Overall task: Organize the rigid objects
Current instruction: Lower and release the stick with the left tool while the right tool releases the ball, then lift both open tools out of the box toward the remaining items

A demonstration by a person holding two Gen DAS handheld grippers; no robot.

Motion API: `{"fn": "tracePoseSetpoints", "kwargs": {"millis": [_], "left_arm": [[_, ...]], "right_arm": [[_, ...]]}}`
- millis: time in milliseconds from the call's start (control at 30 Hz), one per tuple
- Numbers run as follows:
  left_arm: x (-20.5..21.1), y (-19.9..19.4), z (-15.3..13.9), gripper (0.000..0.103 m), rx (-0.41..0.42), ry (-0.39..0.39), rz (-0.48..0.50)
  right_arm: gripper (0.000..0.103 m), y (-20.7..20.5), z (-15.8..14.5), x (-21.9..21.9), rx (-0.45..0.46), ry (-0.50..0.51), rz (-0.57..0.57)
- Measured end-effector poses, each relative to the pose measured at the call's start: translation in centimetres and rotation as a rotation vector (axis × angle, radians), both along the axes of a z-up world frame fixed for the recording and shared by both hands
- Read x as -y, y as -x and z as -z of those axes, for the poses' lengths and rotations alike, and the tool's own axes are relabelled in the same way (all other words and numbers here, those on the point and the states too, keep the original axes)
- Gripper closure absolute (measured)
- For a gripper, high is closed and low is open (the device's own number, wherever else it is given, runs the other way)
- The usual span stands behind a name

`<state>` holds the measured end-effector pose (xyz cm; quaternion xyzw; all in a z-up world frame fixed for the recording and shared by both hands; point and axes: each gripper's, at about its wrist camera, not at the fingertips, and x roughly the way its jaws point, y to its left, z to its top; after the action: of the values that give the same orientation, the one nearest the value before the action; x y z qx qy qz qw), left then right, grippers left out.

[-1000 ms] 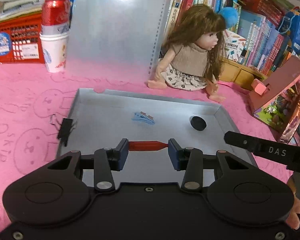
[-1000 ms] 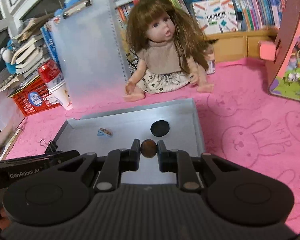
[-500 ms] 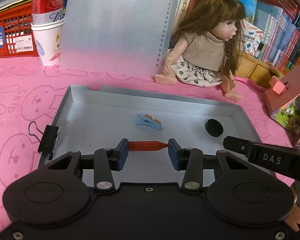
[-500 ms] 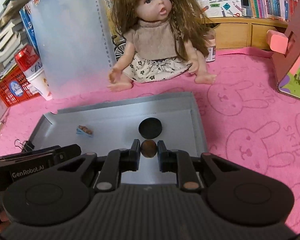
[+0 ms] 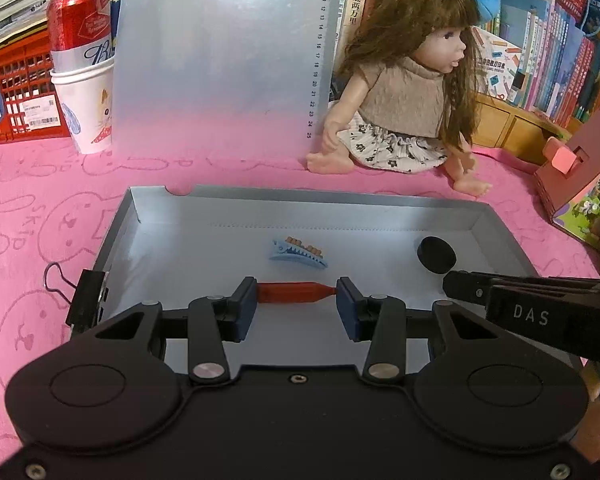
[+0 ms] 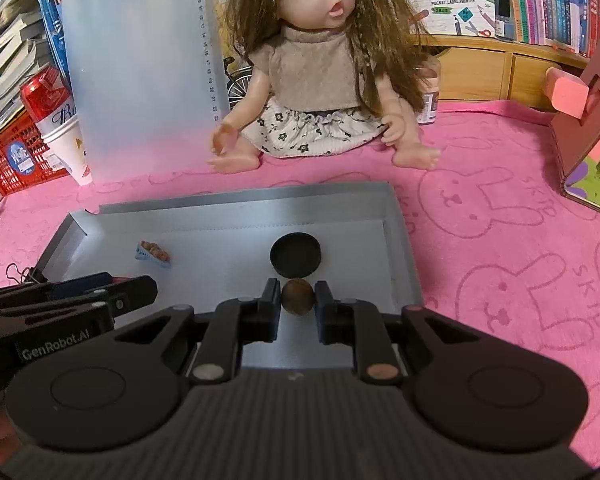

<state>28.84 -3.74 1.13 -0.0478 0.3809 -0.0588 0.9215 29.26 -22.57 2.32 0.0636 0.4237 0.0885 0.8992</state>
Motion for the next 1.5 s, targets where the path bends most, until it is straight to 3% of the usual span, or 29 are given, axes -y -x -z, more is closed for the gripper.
{"fn": "tracePoseSetpoints", "kwargs": {"millis": [267,400,500,667,1100,1500], "left_arm": [[0.2,0.3,-0.1,0.061,0.010,-0.029,0.020],[0.1,0.6,-0.3,0.057,0.013,-0.029,0.018],[0.0,1.0,-0.7,0.052,0.019,-0.025,0.028],[-0.3,2.0,-1.3,0.035,0.040,-0.024,0.030],[-1.3,6.2,-3.5,0.025,0.135,-0.025,0.027],[-1.7,9.8,-4.3,0.024,0.160,-0.003,0.068]], "right_arm": [[0.076,0.1,-0.1,0.4,0.002,-0.021,0.014],[0.058,0.4,-0.4,0.5,0.007,-0.032,0.018],[0.057,0.7,-0.9,0.6,0.018,-0.037,0.014],[0.047,1.5,-2.0,0.8,0.056,-0.036,0.014],[0.019,5.1,-5.3,1.7,0.182,-0.053,0.004],[0.011,8.4,-6.3,3.1,0.243,-0.083,0.006]]}}
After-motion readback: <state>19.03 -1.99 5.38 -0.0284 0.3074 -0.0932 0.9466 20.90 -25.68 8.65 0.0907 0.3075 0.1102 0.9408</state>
